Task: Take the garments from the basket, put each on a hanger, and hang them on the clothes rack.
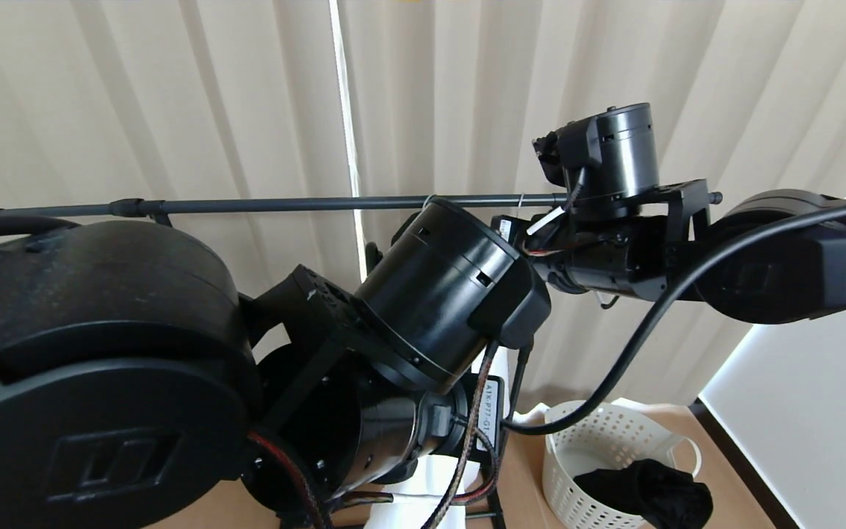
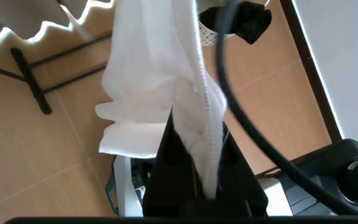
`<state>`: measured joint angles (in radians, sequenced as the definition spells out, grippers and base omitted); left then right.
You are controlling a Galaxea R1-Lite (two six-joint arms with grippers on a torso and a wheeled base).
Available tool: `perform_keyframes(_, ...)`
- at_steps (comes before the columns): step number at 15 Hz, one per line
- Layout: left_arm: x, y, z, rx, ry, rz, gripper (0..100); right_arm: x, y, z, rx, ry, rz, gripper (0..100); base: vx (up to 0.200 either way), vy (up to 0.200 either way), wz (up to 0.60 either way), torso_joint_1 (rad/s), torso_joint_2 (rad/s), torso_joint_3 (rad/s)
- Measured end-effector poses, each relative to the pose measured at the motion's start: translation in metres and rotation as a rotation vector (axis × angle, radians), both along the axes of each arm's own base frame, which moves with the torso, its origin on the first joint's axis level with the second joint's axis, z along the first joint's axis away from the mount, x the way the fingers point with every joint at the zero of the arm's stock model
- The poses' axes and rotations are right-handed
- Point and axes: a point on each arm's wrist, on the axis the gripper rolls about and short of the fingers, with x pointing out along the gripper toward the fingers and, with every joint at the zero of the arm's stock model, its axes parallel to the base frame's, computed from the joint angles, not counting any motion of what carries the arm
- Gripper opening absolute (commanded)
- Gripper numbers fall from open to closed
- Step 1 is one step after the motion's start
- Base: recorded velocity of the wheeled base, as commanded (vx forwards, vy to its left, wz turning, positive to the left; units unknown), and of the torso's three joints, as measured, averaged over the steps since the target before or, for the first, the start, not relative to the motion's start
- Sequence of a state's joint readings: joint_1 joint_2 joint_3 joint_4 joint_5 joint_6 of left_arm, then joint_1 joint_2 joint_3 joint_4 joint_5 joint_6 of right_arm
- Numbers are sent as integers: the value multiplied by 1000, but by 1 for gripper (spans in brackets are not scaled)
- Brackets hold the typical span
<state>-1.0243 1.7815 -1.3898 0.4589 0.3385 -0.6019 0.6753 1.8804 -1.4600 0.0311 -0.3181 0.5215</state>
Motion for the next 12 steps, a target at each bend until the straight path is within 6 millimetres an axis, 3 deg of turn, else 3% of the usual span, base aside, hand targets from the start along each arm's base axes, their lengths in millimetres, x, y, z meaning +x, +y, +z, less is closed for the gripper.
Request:
perform_keyframes(6, 38, 24, 4, 62, -70, 77, 0, -45, -56, 25, -264, -2, 67, 0, 0, 0, 0, 0, 0, 0)
perform_keyframes(12, 68, 23, -2, 47, -132, 111, 0, -69, -68, 7, -443, 9, 95, 0, 0, 0, 0, 0, 0, 0)
